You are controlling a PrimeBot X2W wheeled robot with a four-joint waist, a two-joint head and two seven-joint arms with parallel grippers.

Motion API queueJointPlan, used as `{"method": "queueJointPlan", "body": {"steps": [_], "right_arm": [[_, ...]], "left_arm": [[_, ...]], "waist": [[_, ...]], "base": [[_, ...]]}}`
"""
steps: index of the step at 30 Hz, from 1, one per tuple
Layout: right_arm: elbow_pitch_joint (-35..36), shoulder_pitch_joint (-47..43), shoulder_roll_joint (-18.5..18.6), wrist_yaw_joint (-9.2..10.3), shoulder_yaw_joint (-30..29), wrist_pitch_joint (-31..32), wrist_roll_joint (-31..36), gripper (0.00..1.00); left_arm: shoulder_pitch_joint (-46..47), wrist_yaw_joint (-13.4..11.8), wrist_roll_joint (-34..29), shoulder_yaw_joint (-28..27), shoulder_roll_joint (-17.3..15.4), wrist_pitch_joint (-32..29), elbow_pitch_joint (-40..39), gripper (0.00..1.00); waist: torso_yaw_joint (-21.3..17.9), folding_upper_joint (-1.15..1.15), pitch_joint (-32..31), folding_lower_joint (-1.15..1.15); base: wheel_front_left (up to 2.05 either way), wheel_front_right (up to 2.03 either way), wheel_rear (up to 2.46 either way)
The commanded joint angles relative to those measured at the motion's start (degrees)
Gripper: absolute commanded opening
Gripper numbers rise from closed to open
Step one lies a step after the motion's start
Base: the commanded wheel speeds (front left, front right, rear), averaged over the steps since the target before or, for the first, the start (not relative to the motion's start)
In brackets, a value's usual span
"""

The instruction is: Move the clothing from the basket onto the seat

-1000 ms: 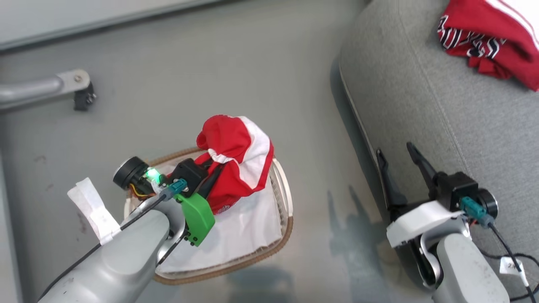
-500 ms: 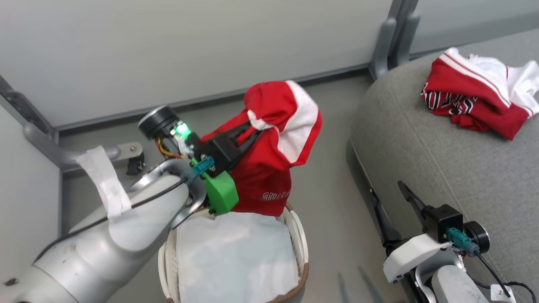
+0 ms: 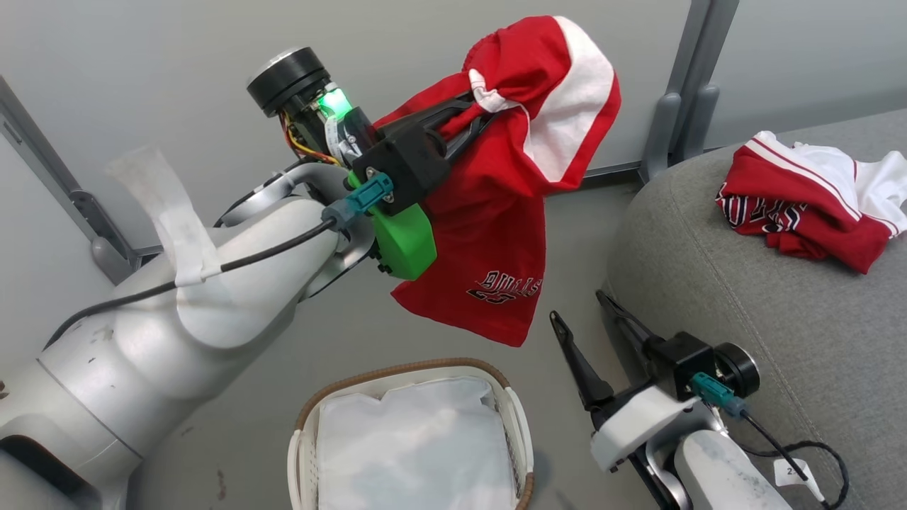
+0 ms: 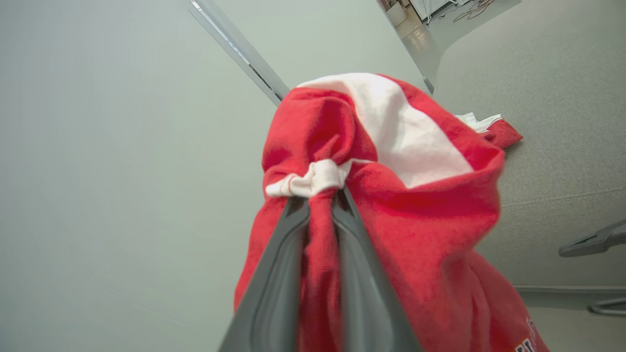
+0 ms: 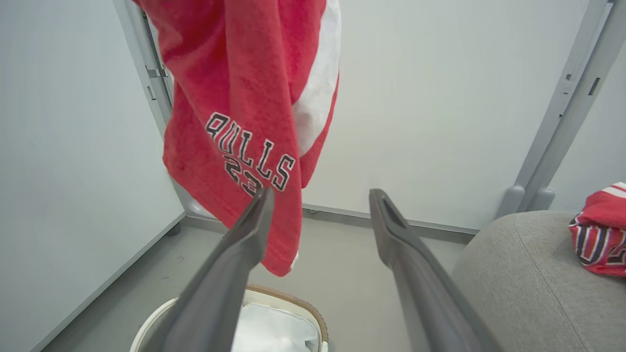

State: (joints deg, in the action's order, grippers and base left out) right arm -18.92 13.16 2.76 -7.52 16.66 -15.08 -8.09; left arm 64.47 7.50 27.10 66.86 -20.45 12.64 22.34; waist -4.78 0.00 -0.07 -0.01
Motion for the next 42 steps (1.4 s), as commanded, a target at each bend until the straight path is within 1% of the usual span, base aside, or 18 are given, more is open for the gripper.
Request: {"method": "queueJointPlan", "body": {"steps": [1, 6, 12, 18, 19, 20, 22, 23, 24, 30, 39, 40, 41, 42], "right_arm": [[0.1, 1.3, 0.2, 0.07, 0.7, -0.1, -0.2, 1.00], [-0.2, 5.0, 0.2, 0.07, 2.4, -0.1, 0.4, 1.00], [-2.5, 9.1, 0.2, 0.06, 4.3, -0.1, 1.8, 1.00], [-4.1, 11.6, 0.2, 0.07, 4.1, -0.1, 1.0, 1.00], [-4.4, 11.9, 0.2, 0.07, 4.1, -0.1, 0.9, 0.93], [-4.7, 12.3, 0.2, 0.07, 4.2, -0.1, 0.7, 0.60], [-5.4, 13.0, 0.2, 0.07, 4.8, -0.1, 0.4, 0.31], [-5.7, 13.3, 0.2, 0.07, 5.0, -0.1, 0.2, 0.04], [-5.9, 13.7, 0.2, 0.06, 5.2, -0.1, 0.1, 0.00], [-6.4, 14.6, 0.2, 0.07, 5.7, -0.1, 0.0, 0.00], [-6.5, 13.4, 0.2, 0.07, 4.5, -0.1, 0.7, 0.00], [-6.5, 13.4, 0.2, 0.07, 4.2, -0.1, 0.8, 0.00], [-6.6, 13.4, 0.2, 0.07, 3.9, -0.1, 0.9, 0.00], [-6.6, 13.5, 0.2, 0.06, 3.4, -0.1, 1.0, 0.00]], "left_arm": [[1.3, 0.0, 0.1, 0.2, 0.3, -0.1, -0.4, 0.00], [3.2, -0.1, 0.3, 1.5, 1.2, -0.2, -1.8, 0.00], [4.9, 0.0, 1.1, 2.7, 2.7, -0.4, -3.3, 0.00], [5.9, -0.1, 2.5, 3.3, 3.4, -0.9, -4.5, 0.00], [6.0, -0.1, 2.7, 3.4, 3.5, -0.9, -4.7, 0.00], [6.0, -0.1, 3.0, 3.5, 3.6, -0.8, -4.8, 0.00], [5.9, -0.1, 3.3, 3.6, 3.8, -0.7, -4.9, 0.00], [5.7, -0.1, 3.6, 3.6, 3.8, -0.6, -5.0, 0.00], [5.4, -0.1, 3.8, 3.6, 3.8, -0.6, -5.0, 0.00], [2.5, -0.4, 5.4, 3.6, 2.9, -0.1, -4.1, 0.00], [-2.4, -1.6, 8.2, 2.7, 1.9, 1.1, -1.2, 0.00], [-3.2, -1.8, 8.9, 2.4, 1.9, 1.2, -0.6, 0.20], [-3.8, -2.1, 9.2, 2.2, 1.8, 1.4, -0.3, 0.34], [-4.7, -2.3, 9.5, 2.0, 1.6, 1.6, 0.1, 0.92]], "waist": [[0.1, 0.00, 0.0, 0.01], [0.9, 0.00, -0.1, 0.01], [2.4, 0.00, -0.3, 0.01], [3.5, 0.00, -0.7, 0.01], [3.7, 0.00, -0.7, 0.01], [3.8, 0.00, -0.8, 0.01], [4.0, 0.00, -0.9, 0.01], [4.1, 0.00, -1.0, 0.01], [4.2, 0.00, -1.0, 0.01], [4.1, 0.00, -1.2, 0.01], [3.5, 0.00, -1.1, 0.01], [3.5, 0.00, -1.0, 0.01], [3.4, 0.00, -0.9, 0.01], [3.4, 0.00, -0.8, 0.01]], "base": [[0.00, 0.00, 0.00], [0.00, 0.00, 0.00], [0.00, 0.00, 0.00], [0.00, 0.00, 0.00], [0.00, 0.00, 0.00], [0.00, 0.00, 0.00], [0.00, 0.00, 0.00], [0.00, 0.00, 0.00], [0.00, 0.00, 0.00], [0.00, 0.00, 0.00], [0.00, 0.00, 0.00], [0.00, 0.00, 0.00], [0.00, 0.00, 0.00], [0.00, 0.00, 0.00]]}}
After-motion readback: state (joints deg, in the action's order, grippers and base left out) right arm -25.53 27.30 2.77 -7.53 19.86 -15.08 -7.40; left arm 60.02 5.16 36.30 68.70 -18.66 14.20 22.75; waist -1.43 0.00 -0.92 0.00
